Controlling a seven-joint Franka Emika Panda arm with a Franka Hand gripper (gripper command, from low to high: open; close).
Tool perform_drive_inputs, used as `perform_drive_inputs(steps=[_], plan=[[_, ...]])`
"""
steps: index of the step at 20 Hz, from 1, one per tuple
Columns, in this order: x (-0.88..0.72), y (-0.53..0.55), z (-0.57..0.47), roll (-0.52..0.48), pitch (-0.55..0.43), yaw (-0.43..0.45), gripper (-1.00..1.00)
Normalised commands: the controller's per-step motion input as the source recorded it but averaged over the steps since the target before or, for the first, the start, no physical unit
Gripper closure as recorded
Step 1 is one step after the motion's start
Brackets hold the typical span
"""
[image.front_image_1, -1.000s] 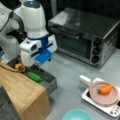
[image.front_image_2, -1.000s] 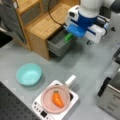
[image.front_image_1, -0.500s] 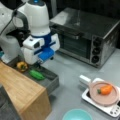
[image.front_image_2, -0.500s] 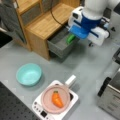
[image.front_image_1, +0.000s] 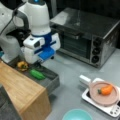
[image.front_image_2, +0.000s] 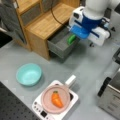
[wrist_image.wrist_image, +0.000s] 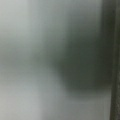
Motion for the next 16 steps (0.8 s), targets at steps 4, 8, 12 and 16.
perform_drive_inputs(steps=[4, 8, 12, 16], plan=[[-0.02, 0.26, -0.01, 0.076, -0.030, -0.179, -1.00], [-0.02, 0.10, 0.01, 0.069, -0.010, -0.102, -1.00], [-0.02, -0.03, 0.05, 0.061, 0.013, -0.039, -1.00], [0.01, -0.16, 0.09, 0.049, 0.039, 0.053, -1.00]])
